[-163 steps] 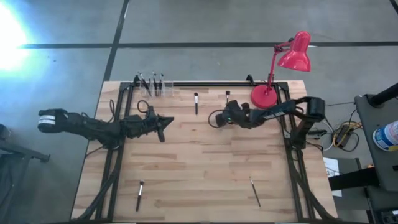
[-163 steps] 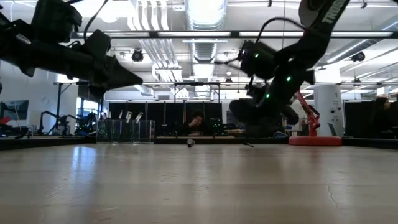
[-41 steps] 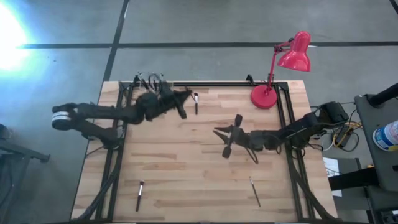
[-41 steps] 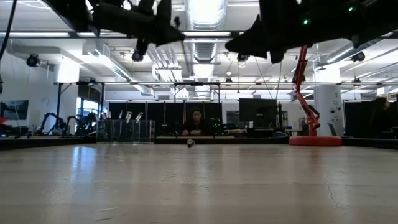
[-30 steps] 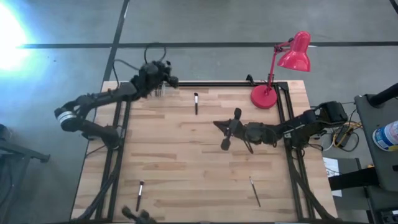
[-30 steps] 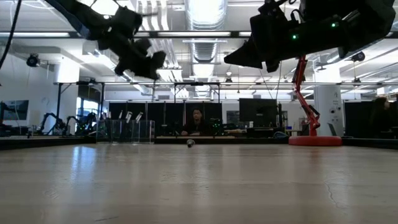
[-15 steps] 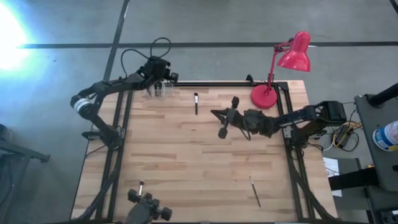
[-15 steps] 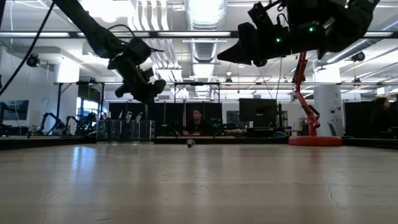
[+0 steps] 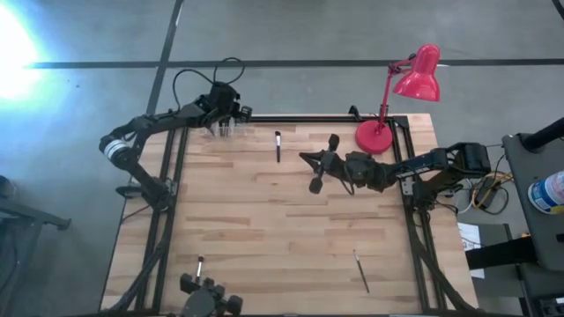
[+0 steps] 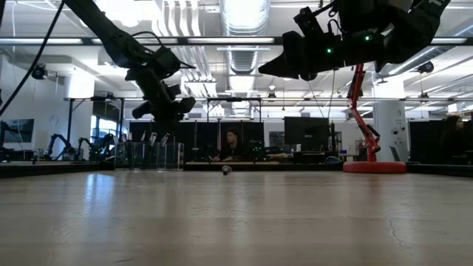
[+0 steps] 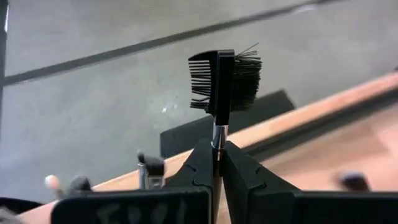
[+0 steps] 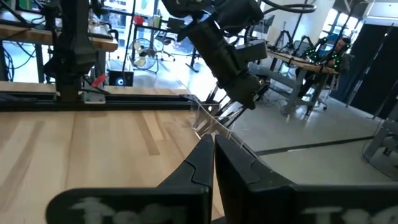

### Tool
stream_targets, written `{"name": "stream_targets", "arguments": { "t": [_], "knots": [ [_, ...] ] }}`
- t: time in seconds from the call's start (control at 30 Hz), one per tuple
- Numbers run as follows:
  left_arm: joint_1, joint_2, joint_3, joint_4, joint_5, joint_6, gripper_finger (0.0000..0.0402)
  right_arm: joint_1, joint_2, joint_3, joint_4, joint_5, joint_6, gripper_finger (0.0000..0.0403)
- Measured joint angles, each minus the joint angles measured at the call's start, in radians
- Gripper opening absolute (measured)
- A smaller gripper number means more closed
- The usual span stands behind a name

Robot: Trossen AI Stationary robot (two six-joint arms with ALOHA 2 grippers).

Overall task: Pick & Place Makeup Brushes
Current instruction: Put the lash brow comb brush into the transparent organizer

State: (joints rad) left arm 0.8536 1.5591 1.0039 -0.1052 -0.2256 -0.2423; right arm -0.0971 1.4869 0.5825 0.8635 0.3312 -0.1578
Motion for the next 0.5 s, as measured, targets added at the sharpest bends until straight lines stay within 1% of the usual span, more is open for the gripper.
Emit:
{"name": "stream_targets", "arguments": {
  "t": [0.17,0.4,0.5],
  "knots": [
    [0.0,0.004,-0.052,0.092,-0.003,-0.084,0.0011,0.002,-0.001,-0.001,-0.008,0.0,0.024,0.0008],
    [-0.002,0.004,-0.077,0.095,-0.034,-0.118,0.0011,0.004,-0.001,-0.008,-0.022,0.0,0.041,0.0008],
    [-0.002,0.004,-0.081,0.094,-0.036,-0.138,0.0025,0.008,-0.001,-0.01,-0.023,0.001,0.043,0.0008]
  ]
}}
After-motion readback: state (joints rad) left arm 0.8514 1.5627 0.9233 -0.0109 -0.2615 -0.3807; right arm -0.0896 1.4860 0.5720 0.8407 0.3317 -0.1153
